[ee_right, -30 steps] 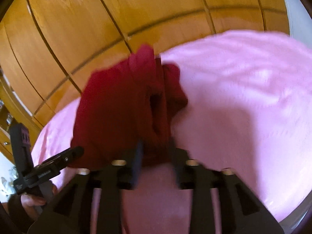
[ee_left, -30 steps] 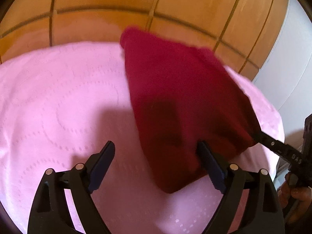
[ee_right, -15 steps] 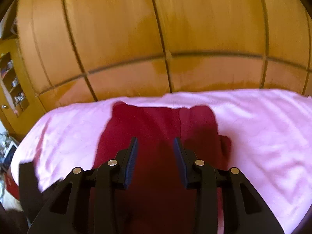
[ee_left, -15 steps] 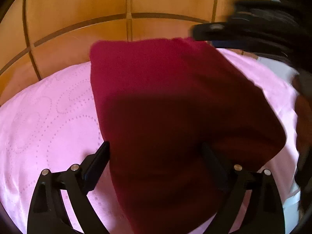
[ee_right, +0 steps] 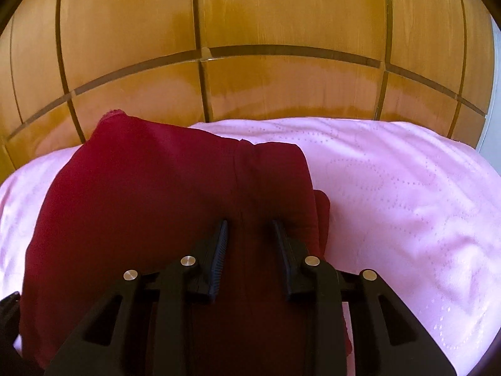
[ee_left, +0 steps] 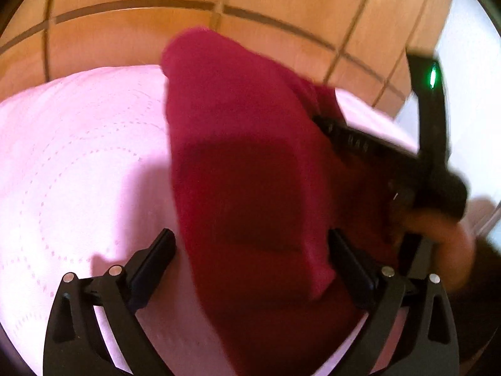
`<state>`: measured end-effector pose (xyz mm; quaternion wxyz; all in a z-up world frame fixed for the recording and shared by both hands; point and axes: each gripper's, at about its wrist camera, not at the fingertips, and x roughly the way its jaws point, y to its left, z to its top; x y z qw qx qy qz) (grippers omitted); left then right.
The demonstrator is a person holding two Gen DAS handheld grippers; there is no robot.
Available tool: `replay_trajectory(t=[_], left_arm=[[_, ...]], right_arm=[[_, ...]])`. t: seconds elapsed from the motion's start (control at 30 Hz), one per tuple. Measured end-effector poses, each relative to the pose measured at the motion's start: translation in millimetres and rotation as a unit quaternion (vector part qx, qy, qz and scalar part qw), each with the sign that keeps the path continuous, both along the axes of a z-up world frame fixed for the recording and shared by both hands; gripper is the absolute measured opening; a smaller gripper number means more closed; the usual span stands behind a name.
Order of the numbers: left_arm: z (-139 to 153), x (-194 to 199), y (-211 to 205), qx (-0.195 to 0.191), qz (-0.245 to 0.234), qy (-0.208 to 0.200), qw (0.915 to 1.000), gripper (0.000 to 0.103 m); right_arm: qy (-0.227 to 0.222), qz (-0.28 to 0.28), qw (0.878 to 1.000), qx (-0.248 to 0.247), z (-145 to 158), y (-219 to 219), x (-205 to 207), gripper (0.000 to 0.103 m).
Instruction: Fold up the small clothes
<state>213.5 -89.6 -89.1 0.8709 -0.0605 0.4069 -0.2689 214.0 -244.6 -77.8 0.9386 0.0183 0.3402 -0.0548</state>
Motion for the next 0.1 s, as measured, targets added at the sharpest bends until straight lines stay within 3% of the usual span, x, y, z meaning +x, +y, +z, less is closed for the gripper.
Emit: replay_trajectory(t=[0.1], left_arm=[[7.4,2.8,21.0,-0.045,0.039,-0.01,0.9981,0.098]], right_arm=[[-0.005,0.002,1.0,0.016,-0.2,-6.0,1.6,0.029]])
